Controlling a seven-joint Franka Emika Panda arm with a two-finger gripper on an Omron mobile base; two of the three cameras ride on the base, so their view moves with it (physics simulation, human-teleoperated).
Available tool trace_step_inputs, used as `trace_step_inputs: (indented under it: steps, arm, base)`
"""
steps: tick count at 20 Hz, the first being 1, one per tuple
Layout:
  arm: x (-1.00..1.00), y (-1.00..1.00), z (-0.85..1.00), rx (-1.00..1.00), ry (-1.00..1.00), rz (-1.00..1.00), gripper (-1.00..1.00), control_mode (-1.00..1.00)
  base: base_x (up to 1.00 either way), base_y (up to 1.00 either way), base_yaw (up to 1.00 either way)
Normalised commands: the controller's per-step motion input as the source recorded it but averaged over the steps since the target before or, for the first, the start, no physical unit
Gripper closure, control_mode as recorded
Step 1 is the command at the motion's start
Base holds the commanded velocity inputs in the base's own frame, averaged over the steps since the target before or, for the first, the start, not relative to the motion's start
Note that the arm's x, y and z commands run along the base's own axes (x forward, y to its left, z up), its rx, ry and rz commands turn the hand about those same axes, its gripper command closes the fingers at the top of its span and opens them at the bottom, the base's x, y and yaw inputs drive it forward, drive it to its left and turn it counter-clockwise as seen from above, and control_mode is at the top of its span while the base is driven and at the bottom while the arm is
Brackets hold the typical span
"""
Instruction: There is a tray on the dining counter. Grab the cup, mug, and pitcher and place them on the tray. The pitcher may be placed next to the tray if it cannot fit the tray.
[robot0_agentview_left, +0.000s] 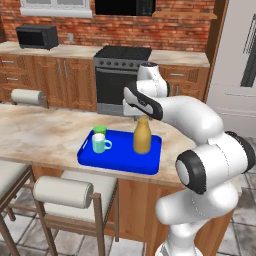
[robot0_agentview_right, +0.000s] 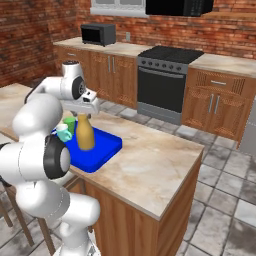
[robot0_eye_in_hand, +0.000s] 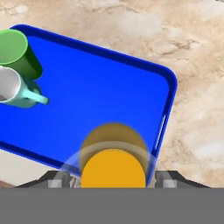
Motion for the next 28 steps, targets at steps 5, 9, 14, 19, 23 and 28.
trace_step_inputs:
  steps: [5,9,14,19,23,28]
  arm:
    - [0.02,0.00,-0.19,0.00,0.00,0.00,1.00,-1.00]
    - [0.00,0.00,-0.21,0.00,0.00,0.00,1.00,-1.00]
    - [0.02,0.00,-0.21,0.00,0.00,0.00,1.00,-1.00]
    - [0.02,0.00,-0.10,0.00,0.00,0.00,1.00,-1.00]
    - [0.00,0.00,-0.13,0.00,0.00,0.00,1.00,-1.00]
    - [0.00,0.00,-0.17,0.00,0.00,0.00,1.00,-1.00]
  base:
    - [0.00,0.00,0.00]
    - [0.00,0.00,0.00]
    - [0.00,0.00,0.00]
    - [0.00,0.00,0.00]
    - [0.00,0.00,0.00]
    - [0.00,0.00,0.00]
